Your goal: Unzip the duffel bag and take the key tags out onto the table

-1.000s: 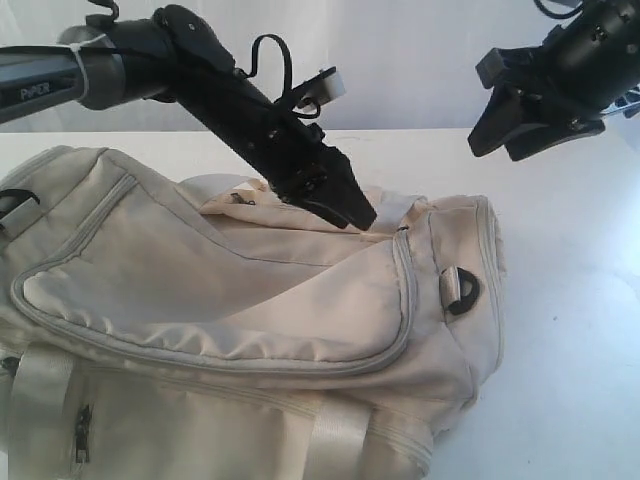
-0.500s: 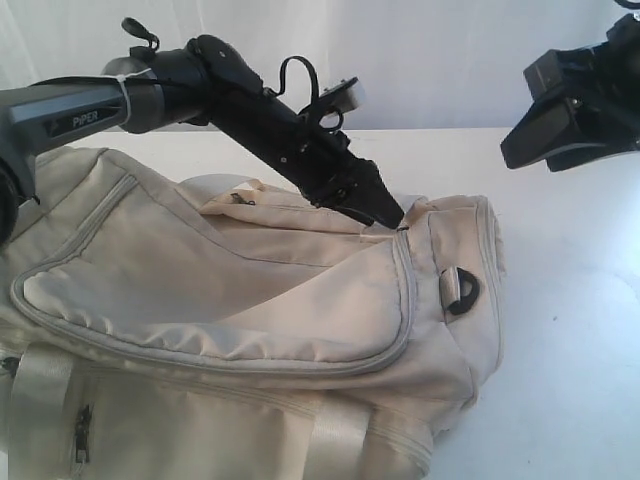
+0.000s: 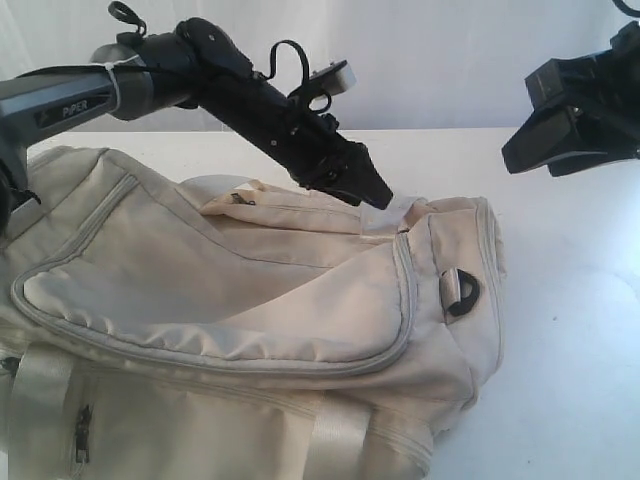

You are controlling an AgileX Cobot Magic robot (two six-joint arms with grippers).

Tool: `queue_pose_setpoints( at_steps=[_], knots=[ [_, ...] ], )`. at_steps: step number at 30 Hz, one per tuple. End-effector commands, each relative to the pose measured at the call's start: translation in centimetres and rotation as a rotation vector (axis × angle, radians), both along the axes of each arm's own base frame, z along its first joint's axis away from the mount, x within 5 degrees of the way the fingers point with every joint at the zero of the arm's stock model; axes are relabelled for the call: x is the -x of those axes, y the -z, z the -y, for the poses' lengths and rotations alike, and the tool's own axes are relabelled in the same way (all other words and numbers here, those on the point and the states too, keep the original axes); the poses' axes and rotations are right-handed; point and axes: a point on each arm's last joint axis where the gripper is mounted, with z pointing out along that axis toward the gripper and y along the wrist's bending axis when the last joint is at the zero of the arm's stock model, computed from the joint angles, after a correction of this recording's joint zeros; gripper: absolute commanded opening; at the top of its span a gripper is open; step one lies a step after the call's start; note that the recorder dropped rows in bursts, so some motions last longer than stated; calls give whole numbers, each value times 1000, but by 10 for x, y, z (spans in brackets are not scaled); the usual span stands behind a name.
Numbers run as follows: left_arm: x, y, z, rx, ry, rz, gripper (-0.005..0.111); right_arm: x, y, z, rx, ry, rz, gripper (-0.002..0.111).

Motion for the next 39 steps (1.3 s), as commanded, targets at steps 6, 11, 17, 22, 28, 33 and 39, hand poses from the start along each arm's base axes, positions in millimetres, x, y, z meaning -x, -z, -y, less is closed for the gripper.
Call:
queue_pose_setpoints(
  at_steps=[6,11,17,22,28,33,39],
  knots=[
    [-1,20,2,25,14,-124,62,0,7,1,-13,18,-2,44],
    [-1,30,5,61,20,-174,62,0,7,1,-15,18,-2,44],
    [0,33,9,115,32,-226,62,0,7,0,-20,18,-1,44],
    [0,32,9,132,25,-228,40,0,7,0,-23,18,-1,44],
    [-3,16,4,150,33,-180,0,0,7,0,-30,18,-1,44],
    [-5,-21,-3,204,56,-105,0,-4,3,-3,-79,37,39,44],
    [2,-58,-5,227,88,-16,0,-22,2,-9,-178,18,148,44]
  ],
)
